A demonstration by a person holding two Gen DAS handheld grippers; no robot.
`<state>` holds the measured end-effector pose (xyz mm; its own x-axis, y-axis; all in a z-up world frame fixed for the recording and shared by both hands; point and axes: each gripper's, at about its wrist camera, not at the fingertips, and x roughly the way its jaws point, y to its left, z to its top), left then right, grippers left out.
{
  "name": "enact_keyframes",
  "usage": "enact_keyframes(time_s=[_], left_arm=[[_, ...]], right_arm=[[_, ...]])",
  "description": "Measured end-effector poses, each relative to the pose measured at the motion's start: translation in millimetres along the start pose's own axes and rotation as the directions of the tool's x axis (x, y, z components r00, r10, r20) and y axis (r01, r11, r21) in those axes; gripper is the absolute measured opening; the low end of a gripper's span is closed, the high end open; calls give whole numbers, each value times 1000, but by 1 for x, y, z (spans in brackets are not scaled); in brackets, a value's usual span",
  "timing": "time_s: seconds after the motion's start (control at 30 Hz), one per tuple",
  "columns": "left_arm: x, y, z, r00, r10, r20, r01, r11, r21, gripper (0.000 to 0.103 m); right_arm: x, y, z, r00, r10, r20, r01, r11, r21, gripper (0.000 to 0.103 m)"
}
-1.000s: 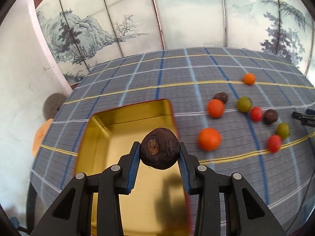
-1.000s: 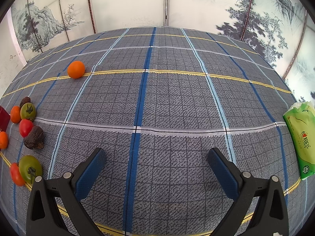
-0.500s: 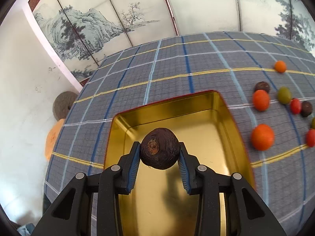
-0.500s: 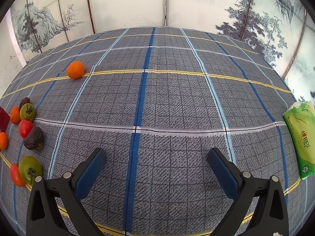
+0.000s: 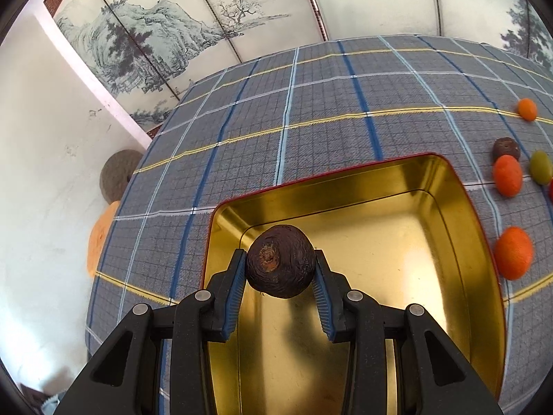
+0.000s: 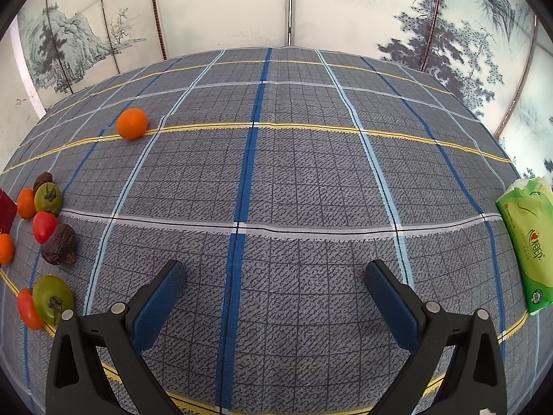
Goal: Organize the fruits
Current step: 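Lift the brown fruit with the left gripper and carry it over the tin, then open the left gripper to drop the brown fruit into the tin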
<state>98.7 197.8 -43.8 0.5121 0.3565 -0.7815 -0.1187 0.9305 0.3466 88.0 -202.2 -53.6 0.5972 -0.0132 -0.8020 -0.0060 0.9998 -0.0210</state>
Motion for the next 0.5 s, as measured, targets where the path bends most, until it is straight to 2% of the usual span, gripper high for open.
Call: enact_keyframes(time_s=[0.3, 0.5], left_arm=[[12, -4, 7, 999, 26, -21, -25, 999, 22, 39], [13, -5, 12, 999, 45, -6, -45, 998, 32, 40]], right_arm=[[0, 0, 0, 1000, 0, 0, 0, 1000, 0, 103], [0, 0, 0, 1000, 0, 0, 0, 1000, 0, 103]])
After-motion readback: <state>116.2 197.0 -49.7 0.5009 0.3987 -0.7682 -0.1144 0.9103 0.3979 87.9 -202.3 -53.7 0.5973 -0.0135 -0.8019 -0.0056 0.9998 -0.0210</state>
